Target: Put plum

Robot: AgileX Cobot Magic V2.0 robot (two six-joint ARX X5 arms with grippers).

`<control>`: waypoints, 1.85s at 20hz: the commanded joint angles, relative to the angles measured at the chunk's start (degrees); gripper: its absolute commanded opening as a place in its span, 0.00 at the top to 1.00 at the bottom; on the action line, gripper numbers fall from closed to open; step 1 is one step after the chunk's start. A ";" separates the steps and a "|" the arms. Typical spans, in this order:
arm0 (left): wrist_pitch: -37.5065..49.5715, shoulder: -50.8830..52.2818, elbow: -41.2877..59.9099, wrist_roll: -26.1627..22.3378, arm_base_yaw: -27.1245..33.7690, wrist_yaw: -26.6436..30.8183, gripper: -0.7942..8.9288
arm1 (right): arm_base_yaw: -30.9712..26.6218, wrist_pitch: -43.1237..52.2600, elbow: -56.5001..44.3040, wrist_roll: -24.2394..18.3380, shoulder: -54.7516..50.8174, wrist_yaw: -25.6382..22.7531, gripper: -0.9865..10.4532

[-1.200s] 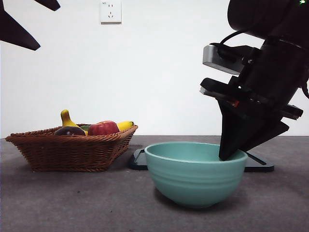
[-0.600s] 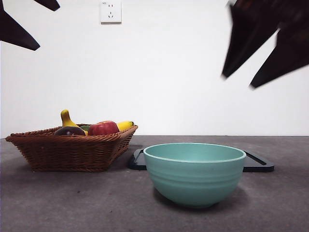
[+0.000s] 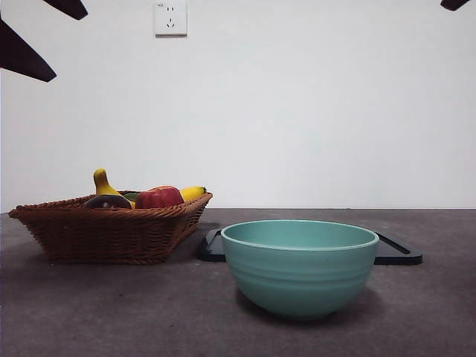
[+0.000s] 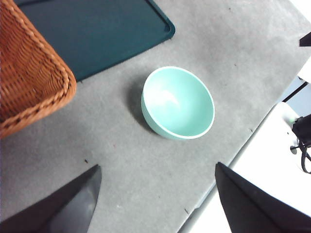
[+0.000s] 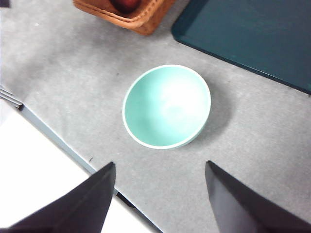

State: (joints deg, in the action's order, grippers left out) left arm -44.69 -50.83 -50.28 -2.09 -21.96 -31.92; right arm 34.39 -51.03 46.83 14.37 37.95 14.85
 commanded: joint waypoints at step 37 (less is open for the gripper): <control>27.65 18.60 8.17 -7.08 14.23 9.42 0.91 | 0.35 0.46 0.94 -0.24 0.48 -0.04 0.91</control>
State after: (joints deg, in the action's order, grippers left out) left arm -19.03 -32.40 -42.39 -8.38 -7.77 -22.94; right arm 34.39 -51.03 46.83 14.35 38.13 14.81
